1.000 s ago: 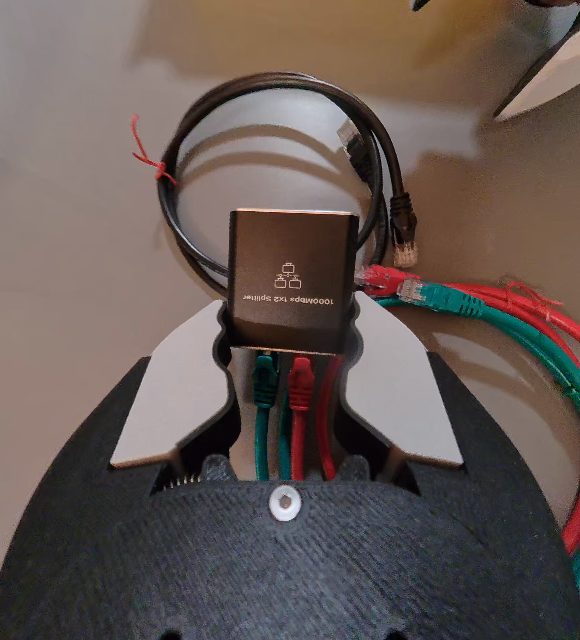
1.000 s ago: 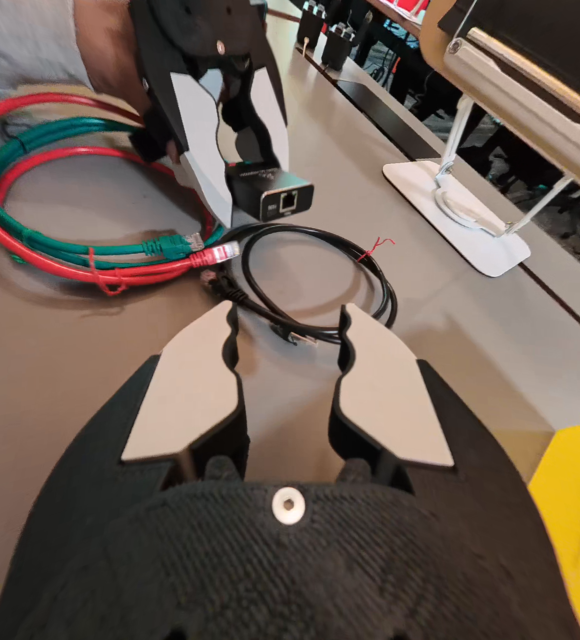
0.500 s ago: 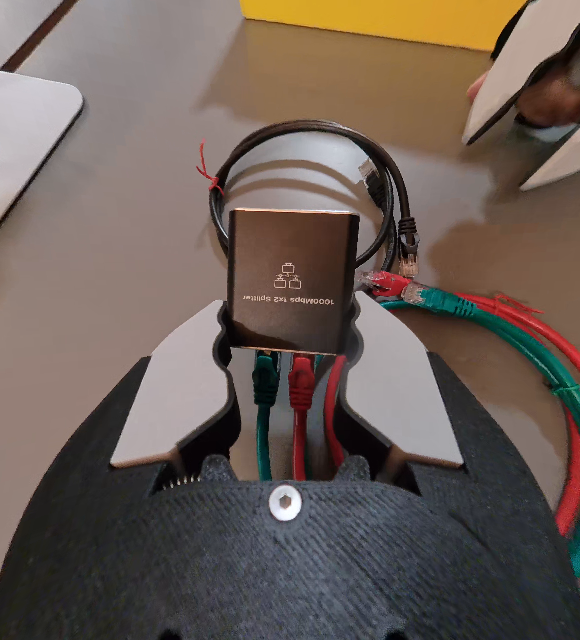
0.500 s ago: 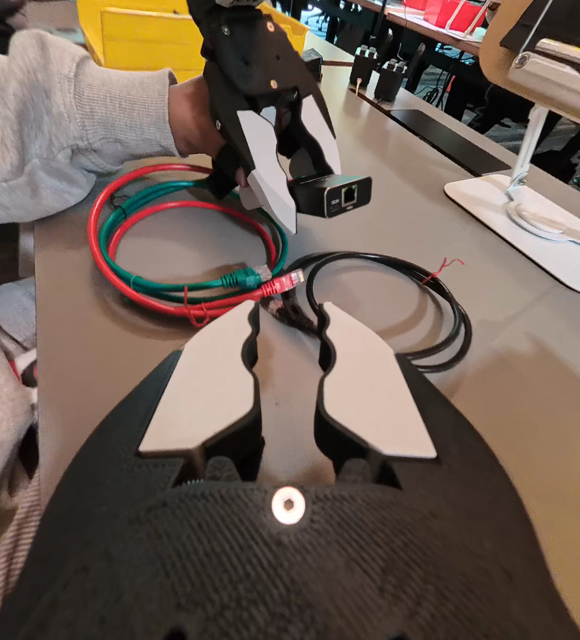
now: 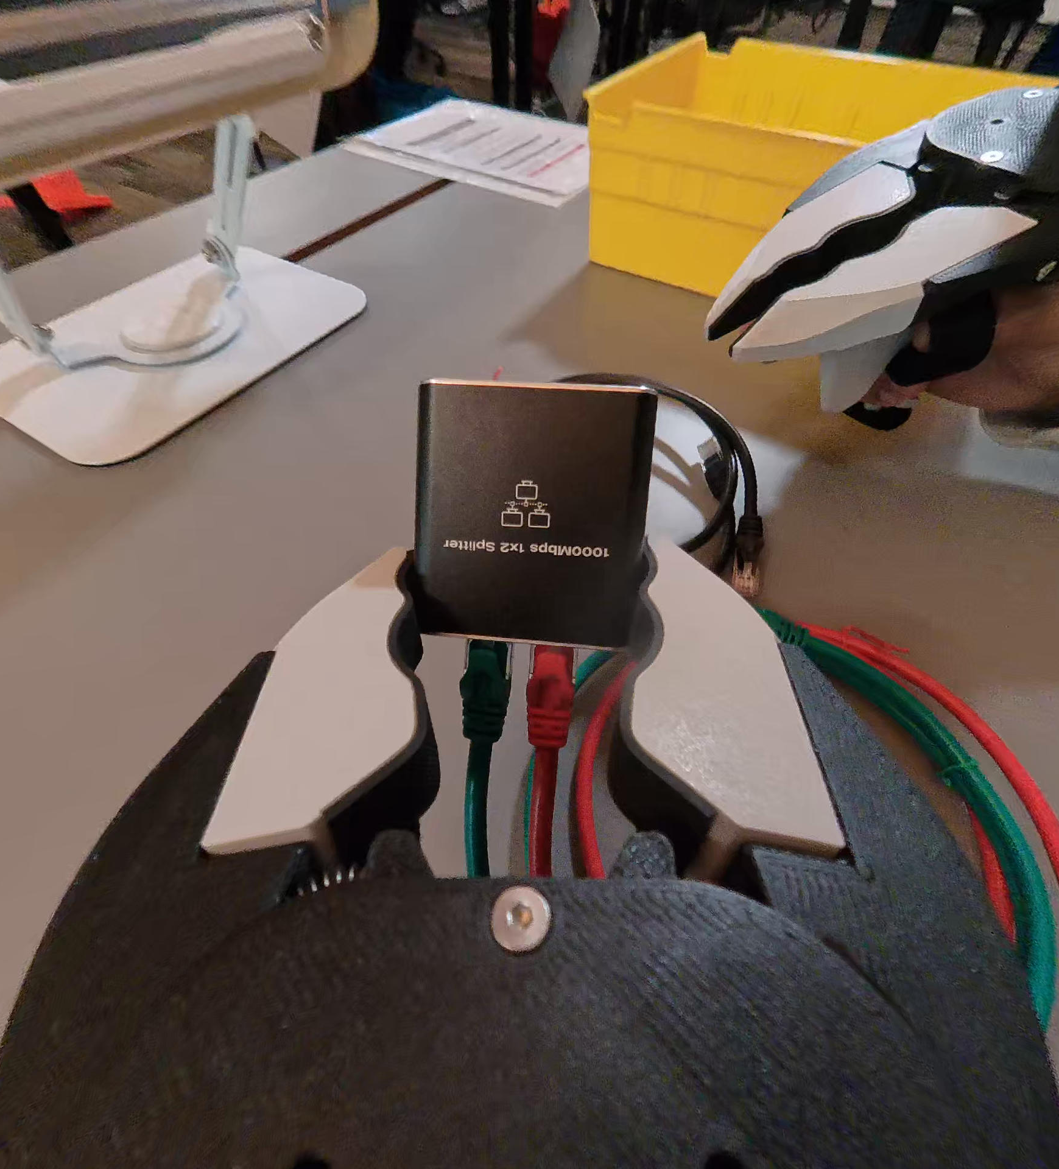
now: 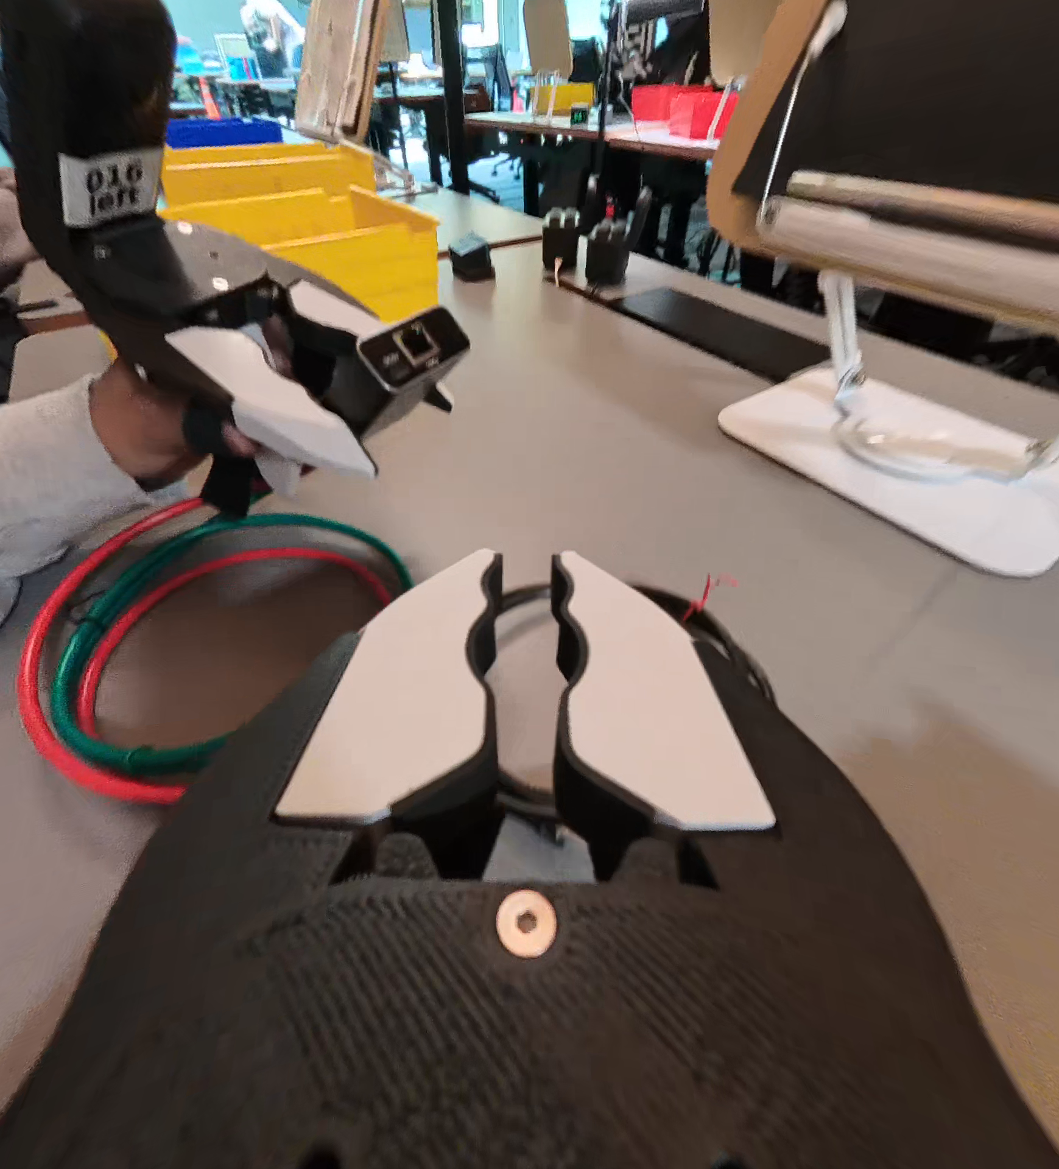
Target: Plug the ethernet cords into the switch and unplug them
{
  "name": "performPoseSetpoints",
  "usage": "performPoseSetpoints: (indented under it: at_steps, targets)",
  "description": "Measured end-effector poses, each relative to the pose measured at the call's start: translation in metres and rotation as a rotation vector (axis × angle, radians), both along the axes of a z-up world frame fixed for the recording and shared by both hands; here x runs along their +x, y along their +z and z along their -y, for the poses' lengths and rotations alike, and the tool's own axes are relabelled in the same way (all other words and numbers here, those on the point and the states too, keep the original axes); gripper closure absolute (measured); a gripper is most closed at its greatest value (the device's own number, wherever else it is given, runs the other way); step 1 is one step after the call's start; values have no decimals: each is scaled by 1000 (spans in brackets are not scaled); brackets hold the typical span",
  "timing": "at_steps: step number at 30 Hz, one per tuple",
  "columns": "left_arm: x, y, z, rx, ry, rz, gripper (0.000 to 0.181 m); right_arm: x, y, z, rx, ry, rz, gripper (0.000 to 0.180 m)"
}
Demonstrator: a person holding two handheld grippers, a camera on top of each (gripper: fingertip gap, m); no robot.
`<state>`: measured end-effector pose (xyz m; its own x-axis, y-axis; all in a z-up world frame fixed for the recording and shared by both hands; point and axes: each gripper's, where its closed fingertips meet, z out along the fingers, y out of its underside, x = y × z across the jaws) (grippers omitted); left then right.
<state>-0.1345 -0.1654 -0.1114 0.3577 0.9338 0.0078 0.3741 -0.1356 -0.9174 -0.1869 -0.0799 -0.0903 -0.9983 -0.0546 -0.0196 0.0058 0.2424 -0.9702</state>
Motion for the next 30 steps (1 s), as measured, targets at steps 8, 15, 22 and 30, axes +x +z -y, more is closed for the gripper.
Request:
performPoseSetpoints:
  at_steps: [8, 15, 22, 30]
  targets:
    - [-1, -17, -9, -62, -88, 58, 114, -2, -20, -8, 69, 111, 39, 168]
    - [4, -47, -9, -185, -119, 176, 114, 15, -32, -7, 135, 268, 145, 170]
    - [9, -52, -15, -175, -161, 208, 114, 31, -51, -17, 258, 387, 40, 174]
    - [10, -54, -17, -164, -170, 220, 114, 41, -82, -25, 411, 433, -166, 165]
